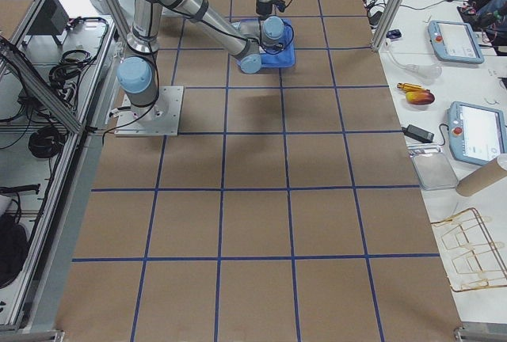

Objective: Assemble white blocks and place on blue tray

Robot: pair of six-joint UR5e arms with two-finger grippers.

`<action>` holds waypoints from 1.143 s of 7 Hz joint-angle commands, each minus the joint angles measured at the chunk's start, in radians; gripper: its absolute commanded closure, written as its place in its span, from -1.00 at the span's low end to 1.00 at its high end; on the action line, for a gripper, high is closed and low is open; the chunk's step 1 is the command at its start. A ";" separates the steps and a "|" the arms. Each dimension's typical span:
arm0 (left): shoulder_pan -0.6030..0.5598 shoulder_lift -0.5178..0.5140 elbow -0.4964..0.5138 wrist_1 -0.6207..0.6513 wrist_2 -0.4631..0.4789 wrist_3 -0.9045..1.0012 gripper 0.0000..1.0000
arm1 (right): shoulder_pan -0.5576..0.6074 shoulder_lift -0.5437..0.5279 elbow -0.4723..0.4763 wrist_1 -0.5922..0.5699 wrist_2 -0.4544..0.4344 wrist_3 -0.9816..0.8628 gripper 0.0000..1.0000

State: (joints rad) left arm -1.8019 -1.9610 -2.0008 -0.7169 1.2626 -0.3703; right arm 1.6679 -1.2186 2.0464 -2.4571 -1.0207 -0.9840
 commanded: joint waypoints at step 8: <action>-0.045 0.001 0.004 0.007 0.005 0.007 1.00 | -0.066 -0.168 -0.618 0.870 -0.565 0.862 -1.00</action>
State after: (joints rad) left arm -1.8367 -1.9611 -1.9985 -0.7113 1.2664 -0.3677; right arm 1.6065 -1.3819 1.5045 -1.6747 -1.5226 -0.1914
